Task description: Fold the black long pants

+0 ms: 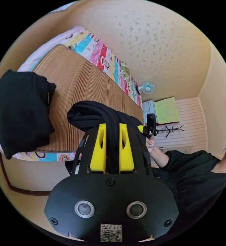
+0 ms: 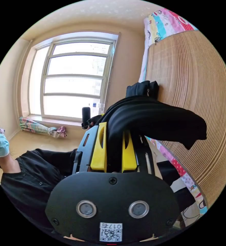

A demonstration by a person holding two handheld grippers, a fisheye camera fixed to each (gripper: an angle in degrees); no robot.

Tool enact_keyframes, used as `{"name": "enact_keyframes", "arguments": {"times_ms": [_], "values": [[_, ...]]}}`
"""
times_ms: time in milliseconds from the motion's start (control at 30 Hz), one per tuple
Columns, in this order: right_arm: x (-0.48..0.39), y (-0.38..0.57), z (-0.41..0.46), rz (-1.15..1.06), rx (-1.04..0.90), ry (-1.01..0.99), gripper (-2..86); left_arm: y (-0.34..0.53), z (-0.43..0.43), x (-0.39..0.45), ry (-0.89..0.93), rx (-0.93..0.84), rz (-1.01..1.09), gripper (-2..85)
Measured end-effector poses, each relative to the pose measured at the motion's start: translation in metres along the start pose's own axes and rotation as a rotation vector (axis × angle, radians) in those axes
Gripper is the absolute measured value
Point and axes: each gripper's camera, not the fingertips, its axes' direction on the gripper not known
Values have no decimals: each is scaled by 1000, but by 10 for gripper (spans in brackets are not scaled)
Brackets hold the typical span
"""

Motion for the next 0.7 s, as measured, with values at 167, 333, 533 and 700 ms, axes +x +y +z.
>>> {"name": "enact_keyframes", "arguments": {"times_ms": [167, 333, 533, 700], "values": [[-49, -60, 87, -76, -91, 95, 88, 11, -135, -13, -236, 100, -105, 95], [-24, -63, 115, 75, -257, 289, 57, 84, -193, -48, -431, 511, -347, 67], [59, 22, 31, 190, -442, 541, 10, 118, -110, -59, -418, 406, -362, 68], [122, 135, -116, 703, -285, 589, 4, 117, -17, -49, -223, 302, -388, 59]]}}
